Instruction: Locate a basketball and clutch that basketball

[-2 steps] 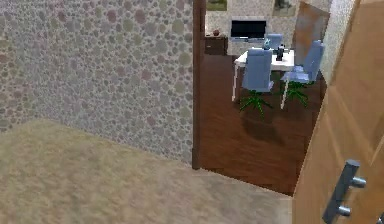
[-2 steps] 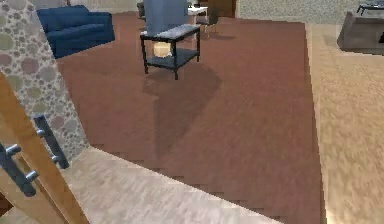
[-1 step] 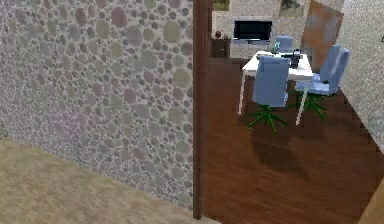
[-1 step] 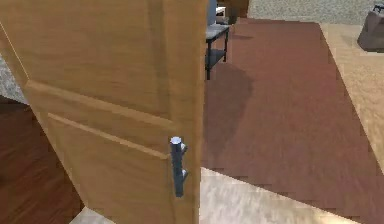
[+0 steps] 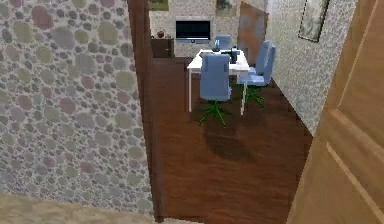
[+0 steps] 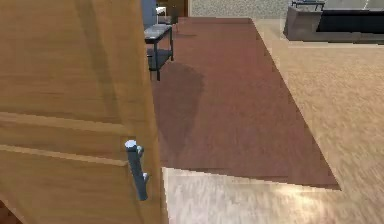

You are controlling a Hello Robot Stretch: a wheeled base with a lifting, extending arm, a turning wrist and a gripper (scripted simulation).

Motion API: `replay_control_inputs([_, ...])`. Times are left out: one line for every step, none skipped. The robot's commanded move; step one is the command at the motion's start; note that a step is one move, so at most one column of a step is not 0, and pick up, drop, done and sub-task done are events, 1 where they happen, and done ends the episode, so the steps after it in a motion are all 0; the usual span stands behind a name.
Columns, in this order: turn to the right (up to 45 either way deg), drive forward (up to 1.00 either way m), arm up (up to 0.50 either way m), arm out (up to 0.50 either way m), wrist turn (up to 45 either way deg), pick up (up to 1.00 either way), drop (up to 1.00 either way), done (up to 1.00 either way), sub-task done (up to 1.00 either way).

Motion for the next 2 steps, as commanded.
replay_control_inputs([0.0,1.00,0.00,0.00,0.0,0.00,0.00,0.00,0.00])
replay_control_inputs([12.0,0.00,0.00,0.00,0.0,0.00,0.00,0.00,0.00])
